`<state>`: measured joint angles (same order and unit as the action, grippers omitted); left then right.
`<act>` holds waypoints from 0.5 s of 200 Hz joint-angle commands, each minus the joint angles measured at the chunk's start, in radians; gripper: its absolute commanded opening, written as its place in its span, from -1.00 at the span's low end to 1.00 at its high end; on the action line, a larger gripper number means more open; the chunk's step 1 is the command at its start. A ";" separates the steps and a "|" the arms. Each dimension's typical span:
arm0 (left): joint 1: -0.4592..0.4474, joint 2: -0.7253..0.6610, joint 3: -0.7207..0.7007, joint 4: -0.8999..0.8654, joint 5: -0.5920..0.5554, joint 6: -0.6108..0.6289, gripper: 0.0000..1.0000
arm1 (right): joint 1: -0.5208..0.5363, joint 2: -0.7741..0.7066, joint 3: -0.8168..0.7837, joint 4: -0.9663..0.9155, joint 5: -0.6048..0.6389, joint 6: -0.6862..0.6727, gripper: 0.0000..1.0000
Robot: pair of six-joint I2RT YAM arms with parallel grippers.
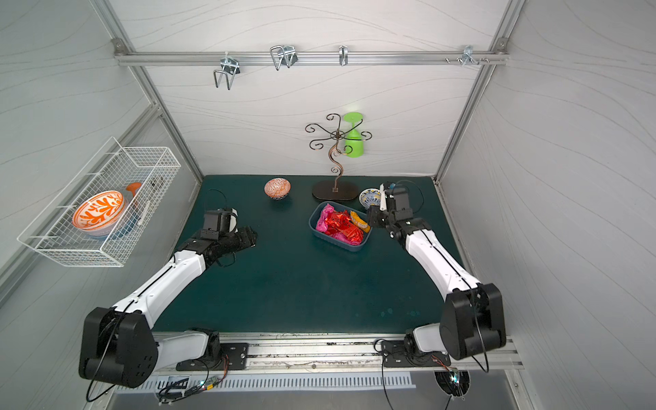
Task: Put the tea bags into the storage box
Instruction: Reset both arms
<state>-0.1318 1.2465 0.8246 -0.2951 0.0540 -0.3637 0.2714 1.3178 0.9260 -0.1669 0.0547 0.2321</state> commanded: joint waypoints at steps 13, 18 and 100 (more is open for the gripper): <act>0.003 -0.010 -0.127 0.346 -0.218 0.292 0.19 | -0.093 -0.122 -0.373 0.387 0.164 -0.129 0.01; 0.002 -0.009 -0.159 0.409 -0.224 0.317 0.20 | -0.109 -0.129 -0.412 0.425 0.171 -0.127 0.01; 0.022 0.265 -0.331 0.981 -0.334 0.430 0.32 | -0.123 0.081 -0.585 0.984 0.207 -0.207 0.25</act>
<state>-0.1249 1.4734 0.4755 0.4572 -0.2039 0.0391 0.1333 1.3468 0.3664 0.5442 0.2306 0.0879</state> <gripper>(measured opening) 0.654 0.601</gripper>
